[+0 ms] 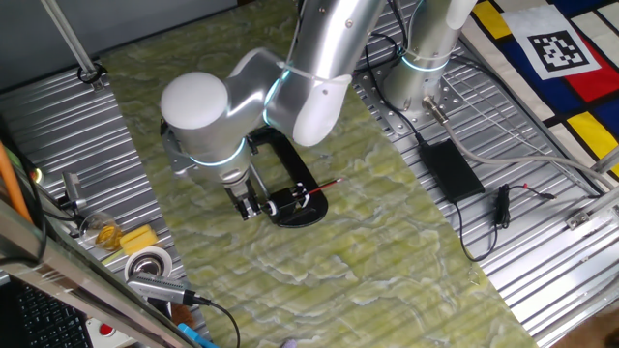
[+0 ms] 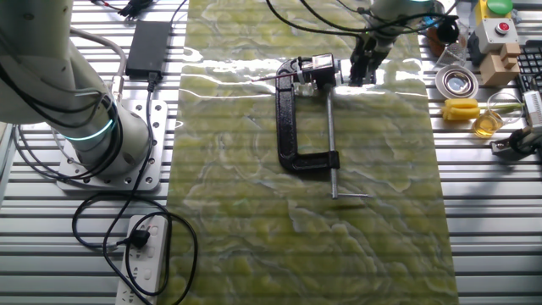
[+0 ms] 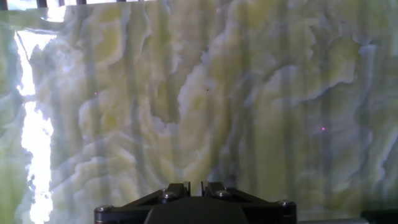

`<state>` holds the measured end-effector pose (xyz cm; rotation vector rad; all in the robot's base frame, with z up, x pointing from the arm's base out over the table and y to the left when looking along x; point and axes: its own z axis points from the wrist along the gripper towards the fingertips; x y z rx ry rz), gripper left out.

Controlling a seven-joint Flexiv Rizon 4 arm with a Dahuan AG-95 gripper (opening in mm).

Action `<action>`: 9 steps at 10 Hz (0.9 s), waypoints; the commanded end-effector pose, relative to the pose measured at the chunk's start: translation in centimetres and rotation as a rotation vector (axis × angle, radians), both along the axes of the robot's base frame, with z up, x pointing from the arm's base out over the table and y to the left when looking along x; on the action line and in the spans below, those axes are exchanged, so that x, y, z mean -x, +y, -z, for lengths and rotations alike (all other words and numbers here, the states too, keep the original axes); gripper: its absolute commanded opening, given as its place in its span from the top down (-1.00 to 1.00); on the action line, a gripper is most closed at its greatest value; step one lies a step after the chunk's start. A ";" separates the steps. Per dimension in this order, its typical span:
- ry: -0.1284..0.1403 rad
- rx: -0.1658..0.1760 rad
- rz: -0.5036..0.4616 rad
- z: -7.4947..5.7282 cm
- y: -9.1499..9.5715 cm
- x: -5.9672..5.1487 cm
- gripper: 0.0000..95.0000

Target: Sharpen the pencil with a pencil sharpener

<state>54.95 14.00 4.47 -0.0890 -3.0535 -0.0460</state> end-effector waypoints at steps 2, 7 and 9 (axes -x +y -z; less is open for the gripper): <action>-0.024 0.001 0.000 0.6 0.1 0.0 1.00; -0.046 0.005 0.046 1.0 0.3 -0.3 1.00; -0.045 0.004 0.049 1.2 0.3 -0.3 1.00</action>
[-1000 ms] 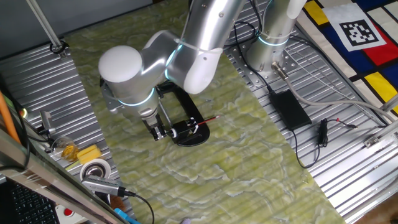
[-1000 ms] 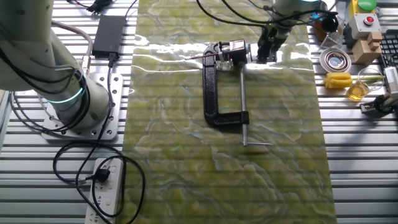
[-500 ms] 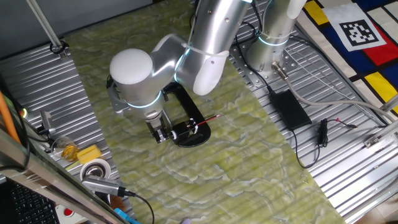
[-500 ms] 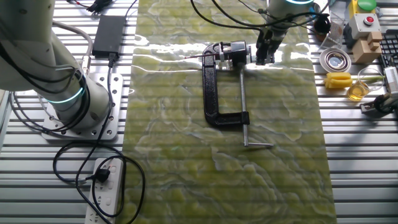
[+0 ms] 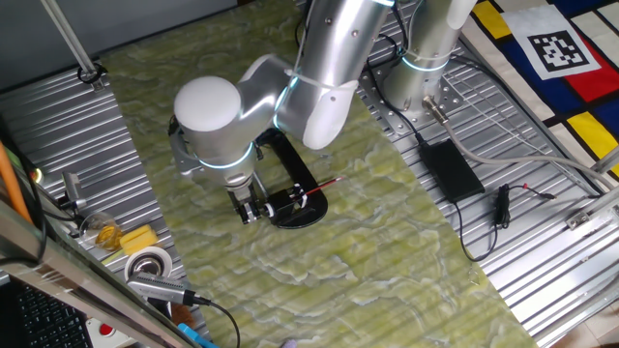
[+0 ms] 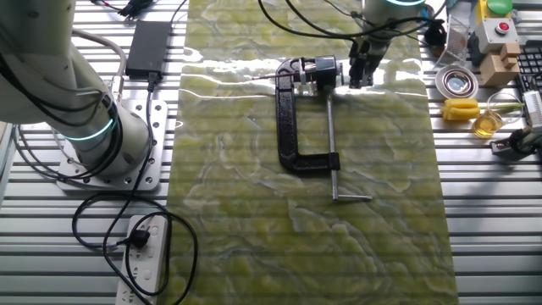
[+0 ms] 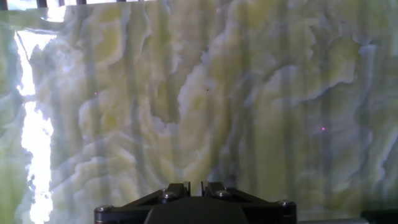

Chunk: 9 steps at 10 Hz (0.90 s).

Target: Sharpen the pencil with a pencil sharpener

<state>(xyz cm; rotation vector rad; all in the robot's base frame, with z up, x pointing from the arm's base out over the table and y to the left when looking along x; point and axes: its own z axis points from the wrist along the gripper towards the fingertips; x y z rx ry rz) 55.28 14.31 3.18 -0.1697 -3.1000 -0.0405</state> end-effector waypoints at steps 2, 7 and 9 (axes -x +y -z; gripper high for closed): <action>0.000 -0.012 0.001 -0.2 0.3 -0.2 1.00; 0.003 0.011 -0.017 -0.1 0.3 -0.2 1.00; 0.002 0.007 -0.019 -0.1 0.2 -0.1 0.60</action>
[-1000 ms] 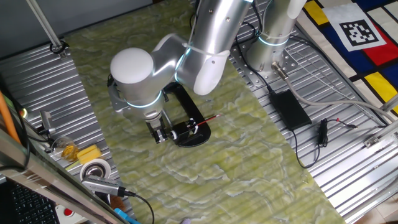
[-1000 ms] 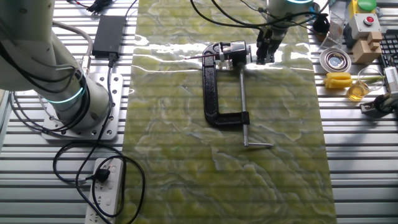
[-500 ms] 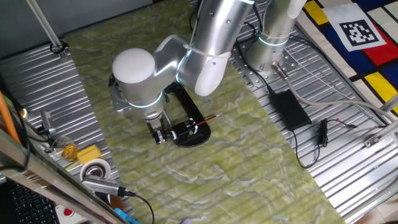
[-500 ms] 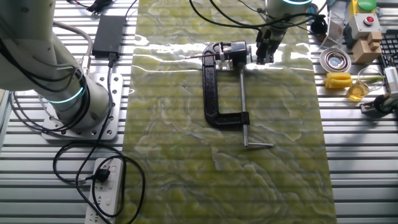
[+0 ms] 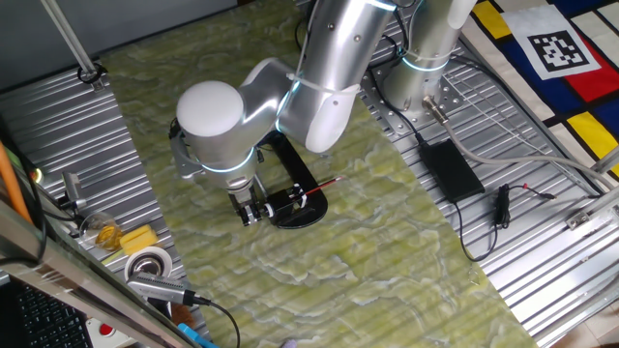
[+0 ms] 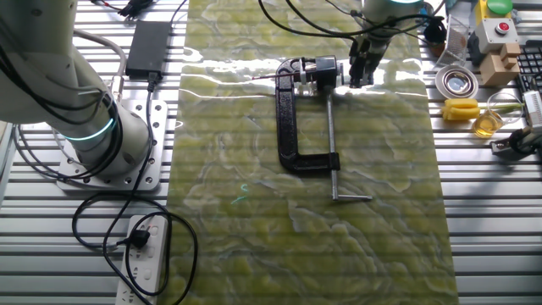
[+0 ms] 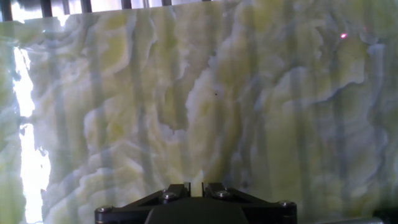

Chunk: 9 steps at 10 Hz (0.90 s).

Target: Sharpen the pencil with a pencil sharpener

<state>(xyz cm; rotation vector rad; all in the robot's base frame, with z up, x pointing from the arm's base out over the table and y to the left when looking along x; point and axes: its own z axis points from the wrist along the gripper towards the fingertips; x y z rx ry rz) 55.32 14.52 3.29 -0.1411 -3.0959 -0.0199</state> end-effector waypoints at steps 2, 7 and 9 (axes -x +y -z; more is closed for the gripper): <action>-0.006 -0.023 -0.002 0.0 0.0 0.0 0.60; -0.002 -0.064 0.004 -0.1 -0.2 -0.1 1.00; -0.003 -0.066 0.004 -0.1 -0.3 -0.1 1.00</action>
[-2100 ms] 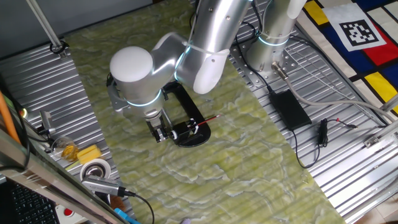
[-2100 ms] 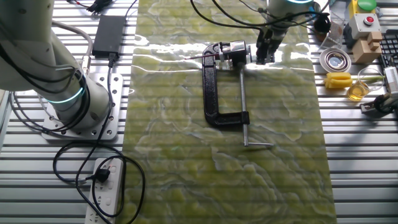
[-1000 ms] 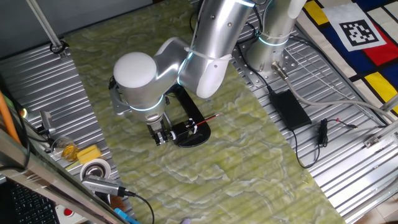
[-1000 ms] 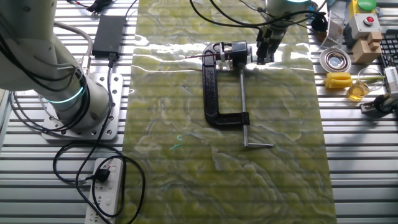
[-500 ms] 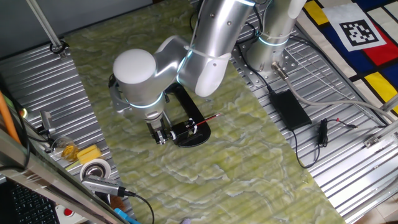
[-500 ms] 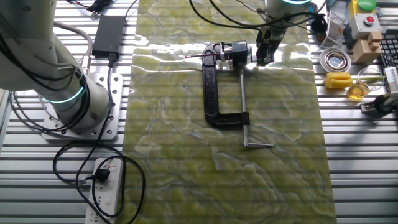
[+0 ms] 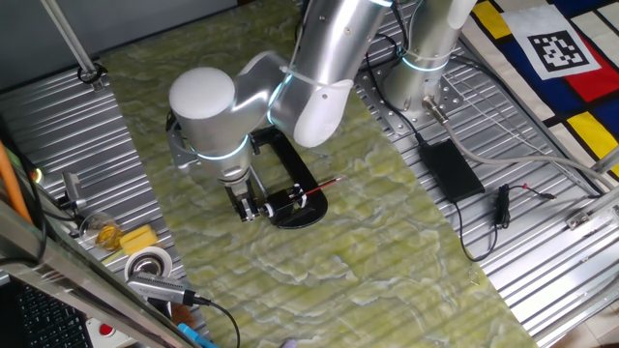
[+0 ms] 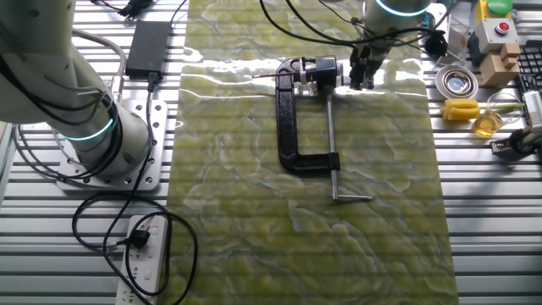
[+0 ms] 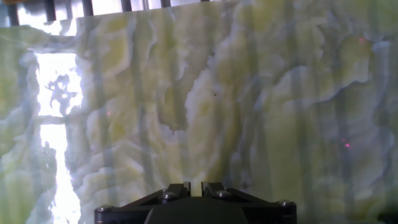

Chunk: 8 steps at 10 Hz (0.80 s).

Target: Sharpen the pencil with a pencil sharpener

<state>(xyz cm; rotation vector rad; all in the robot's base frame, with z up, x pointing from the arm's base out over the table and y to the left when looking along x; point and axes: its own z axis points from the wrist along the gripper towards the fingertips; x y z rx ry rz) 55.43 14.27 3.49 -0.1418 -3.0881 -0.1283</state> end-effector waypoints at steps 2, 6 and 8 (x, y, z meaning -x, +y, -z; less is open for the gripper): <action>-0.004 0.007 0.003 0.1 -0.1 0.0 1.00; 0.009 0.006 0.012 -0.2 -0.2 -0.1 1.00; 0.013 0.009 0.002 -0.2 -0.2 -0.1 1.00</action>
